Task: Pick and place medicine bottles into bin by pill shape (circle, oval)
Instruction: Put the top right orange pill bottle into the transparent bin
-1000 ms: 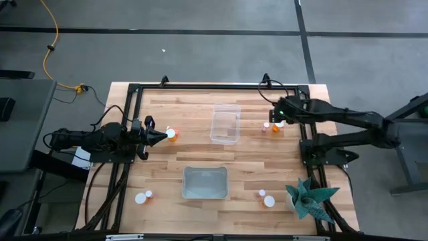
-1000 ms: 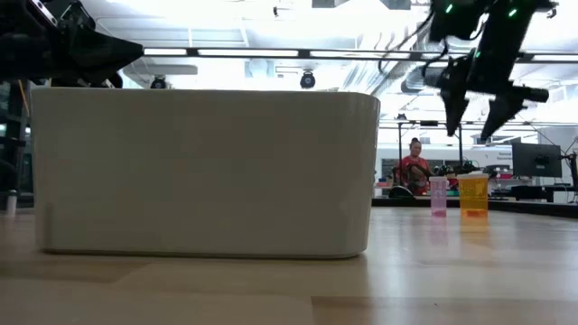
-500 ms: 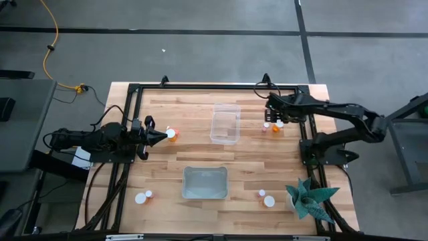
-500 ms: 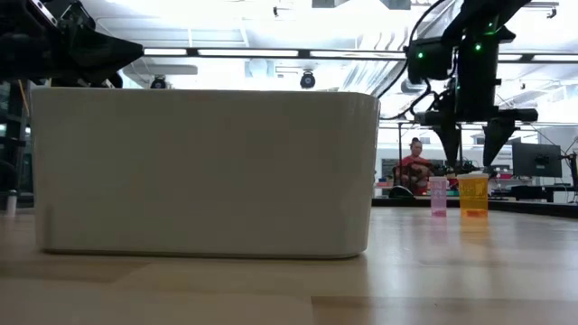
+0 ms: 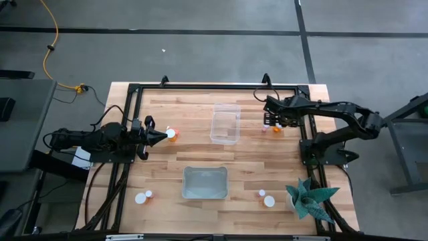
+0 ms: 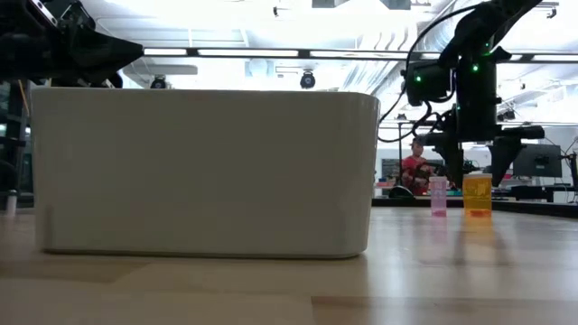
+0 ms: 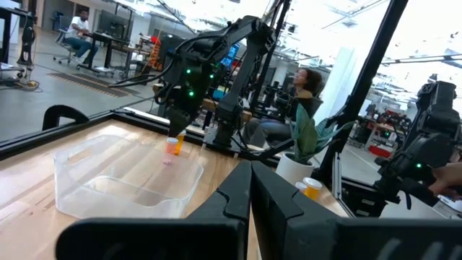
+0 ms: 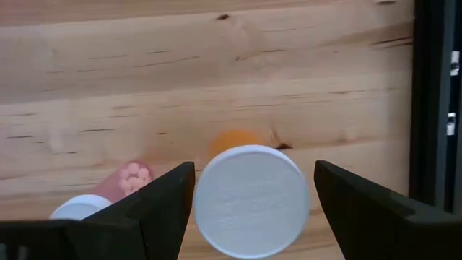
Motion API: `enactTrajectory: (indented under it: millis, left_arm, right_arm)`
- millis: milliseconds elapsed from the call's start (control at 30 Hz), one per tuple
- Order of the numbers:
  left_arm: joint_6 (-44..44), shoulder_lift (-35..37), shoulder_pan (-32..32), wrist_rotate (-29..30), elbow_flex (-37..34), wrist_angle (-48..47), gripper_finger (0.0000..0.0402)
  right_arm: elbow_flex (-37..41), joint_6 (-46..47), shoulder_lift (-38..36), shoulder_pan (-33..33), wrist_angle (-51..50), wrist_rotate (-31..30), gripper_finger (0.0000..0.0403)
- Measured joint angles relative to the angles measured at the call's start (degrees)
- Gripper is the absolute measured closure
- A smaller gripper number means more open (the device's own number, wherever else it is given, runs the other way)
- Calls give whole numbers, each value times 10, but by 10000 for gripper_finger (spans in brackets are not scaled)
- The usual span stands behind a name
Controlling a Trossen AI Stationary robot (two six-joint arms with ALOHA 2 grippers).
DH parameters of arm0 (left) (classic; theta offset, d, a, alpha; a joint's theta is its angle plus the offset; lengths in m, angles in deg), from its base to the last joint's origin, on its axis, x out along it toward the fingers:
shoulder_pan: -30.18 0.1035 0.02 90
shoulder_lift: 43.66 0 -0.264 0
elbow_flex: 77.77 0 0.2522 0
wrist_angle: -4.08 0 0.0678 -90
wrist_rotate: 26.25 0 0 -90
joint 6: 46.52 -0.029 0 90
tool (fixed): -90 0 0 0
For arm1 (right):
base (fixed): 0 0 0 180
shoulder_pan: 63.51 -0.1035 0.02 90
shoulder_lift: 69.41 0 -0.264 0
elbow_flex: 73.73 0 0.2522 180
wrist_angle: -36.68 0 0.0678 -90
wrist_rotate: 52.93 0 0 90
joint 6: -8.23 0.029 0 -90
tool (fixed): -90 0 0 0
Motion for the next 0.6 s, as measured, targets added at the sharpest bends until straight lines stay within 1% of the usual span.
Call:
enactTrajectory:
  millis: [100,167,433,500,600]
  left_arm:
    - [0,0,0,0,0,0,401]
    - [0,0,0,0,0,0,401]
    - [0,0,0,0,0,0,401]
    - [0,0,0,0,0,0,401]
    - [0,0,0,0,0,0,401]
  right_arm:
    - [0,0,0,0,4,0,131]
    - [0,0,0,0,3,3,142]
    - [0,1,0,0,1,3,219]
    - [-1,0,0,0,0,3,226]
    - [-1,-19,-4,0,-3,13,217]
